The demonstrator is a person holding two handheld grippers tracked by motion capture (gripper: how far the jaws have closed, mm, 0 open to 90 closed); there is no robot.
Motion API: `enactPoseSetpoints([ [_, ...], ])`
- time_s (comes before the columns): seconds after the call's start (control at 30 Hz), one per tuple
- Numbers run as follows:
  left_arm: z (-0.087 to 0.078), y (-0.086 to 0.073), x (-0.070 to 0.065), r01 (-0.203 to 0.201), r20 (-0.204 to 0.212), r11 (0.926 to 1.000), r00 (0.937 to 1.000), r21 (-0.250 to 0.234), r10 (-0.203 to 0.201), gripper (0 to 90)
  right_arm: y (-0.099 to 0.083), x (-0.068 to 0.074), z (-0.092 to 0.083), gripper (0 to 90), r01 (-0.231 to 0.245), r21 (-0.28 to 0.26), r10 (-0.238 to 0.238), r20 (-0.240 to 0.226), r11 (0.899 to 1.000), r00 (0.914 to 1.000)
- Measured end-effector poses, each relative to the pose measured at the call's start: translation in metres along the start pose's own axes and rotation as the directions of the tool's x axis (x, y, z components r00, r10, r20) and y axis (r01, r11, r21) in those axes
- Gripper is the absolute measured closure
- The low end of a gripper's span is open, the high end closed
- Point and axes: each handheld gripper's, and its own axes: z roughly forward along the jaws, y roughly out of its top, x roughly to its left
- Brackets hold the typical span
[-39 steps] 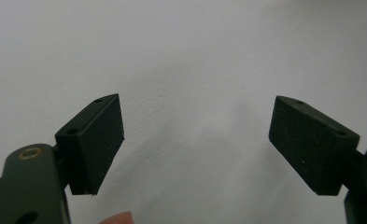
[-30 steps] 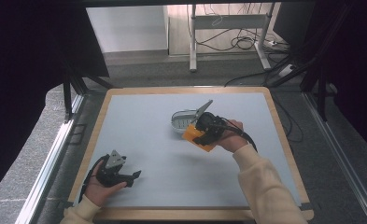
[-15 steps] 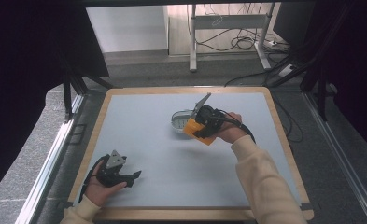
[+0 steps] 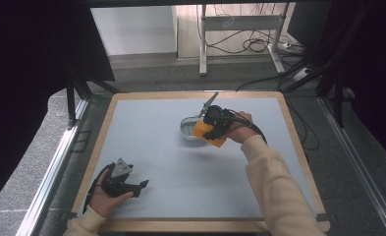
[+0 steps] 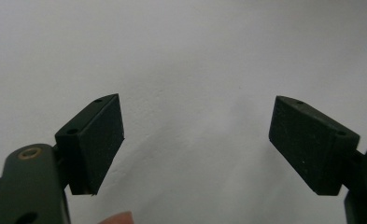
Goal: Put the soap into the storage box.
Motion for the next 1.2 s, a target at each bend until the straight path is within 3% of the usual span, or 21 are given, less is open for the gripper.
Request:
enactPoseSetpoints([
  [0.4, 0.001, 0.000, 0.000, 0.009, 0.000, 0.9999, 1.0000, -0.006, -0.009, 18.3, 0.012, -0.012, 0.005, 61.5, 0.022, 0.019, -0.022, 0.004, 1.000, 0.9997],
  [0.83, 0.000, 0.000, 0.000, 0.005, -0.005, 1.0000, 1.0000, -0.003, -0.005, 18.8, 0.021, -0.022, 0.006, 61.5, 0.025, 0.025, -0.025, -0.001, 0.999, 0.9997],
  [0.93, 0.000, 0.000, 0.001, -0.001, -0.005, 1.0000, 1.0000, 0.002, 0.001, 18.7, 0.025, -0.026, 0.008, 61.5, 0.008, 0.035, -0.008, 0.005, 0.999, 1.0000],
  [1.2, 0.000, 0.000, 0.001, -0.004, -0.002, 1.0000, 1.0000, 0.001, 0.004, 18.7, 0.033, -0.035, 0.011, 61.5, 0.032, 0.055, -0.033, 0.011, 0.998, 0.9994],
])
